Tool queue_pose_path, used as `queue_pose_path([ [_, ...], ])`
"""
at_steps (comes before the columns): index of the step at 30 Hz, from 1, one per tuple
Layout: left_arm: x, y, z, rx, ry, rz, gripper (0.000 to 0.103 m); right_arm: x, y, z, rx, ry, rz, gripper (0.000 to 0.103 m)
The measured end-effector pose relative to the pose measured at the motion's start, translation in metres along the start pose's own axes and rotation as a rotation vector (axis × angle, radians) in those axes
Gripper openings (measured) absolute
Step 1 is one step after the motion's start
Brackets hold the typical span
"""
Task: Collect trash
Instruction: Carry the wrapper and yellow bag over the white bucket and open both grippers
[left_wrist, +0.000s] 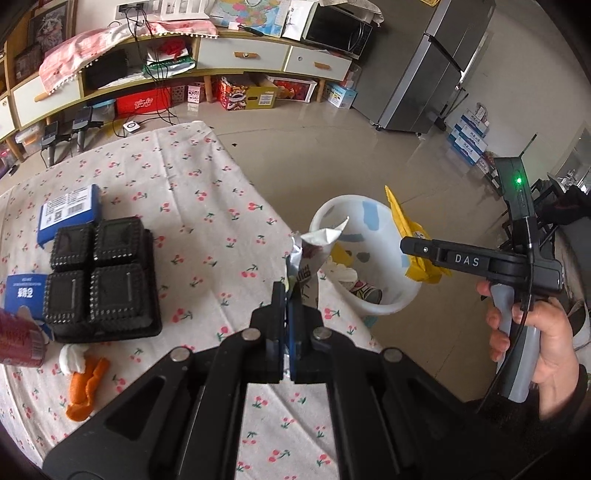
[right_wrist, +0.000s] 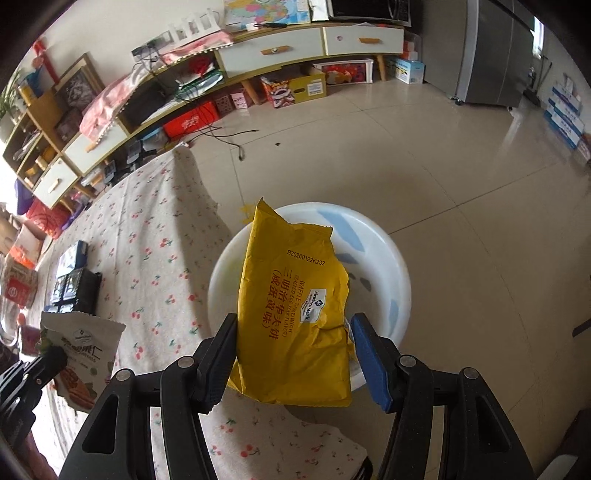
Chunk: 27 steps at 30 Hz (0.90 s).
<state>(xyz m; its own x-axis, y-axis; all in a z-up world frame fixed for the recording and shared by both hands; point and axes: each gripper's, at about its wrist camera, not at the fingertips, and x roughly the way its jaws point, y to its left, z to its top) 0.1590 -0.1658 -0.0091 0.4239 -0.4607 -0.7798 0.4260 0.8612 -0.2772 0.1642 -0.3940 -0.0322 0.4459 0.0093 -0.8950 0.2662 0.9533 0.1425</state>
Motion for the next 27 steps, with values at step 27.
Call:
queue_pose_path([
  [27,0.084,-0.065,0.037,0.053,0.063,-0.060,0.002,-0.032,-0.084,-0.015,0.170,-0.051,-0.039,0.082],
])
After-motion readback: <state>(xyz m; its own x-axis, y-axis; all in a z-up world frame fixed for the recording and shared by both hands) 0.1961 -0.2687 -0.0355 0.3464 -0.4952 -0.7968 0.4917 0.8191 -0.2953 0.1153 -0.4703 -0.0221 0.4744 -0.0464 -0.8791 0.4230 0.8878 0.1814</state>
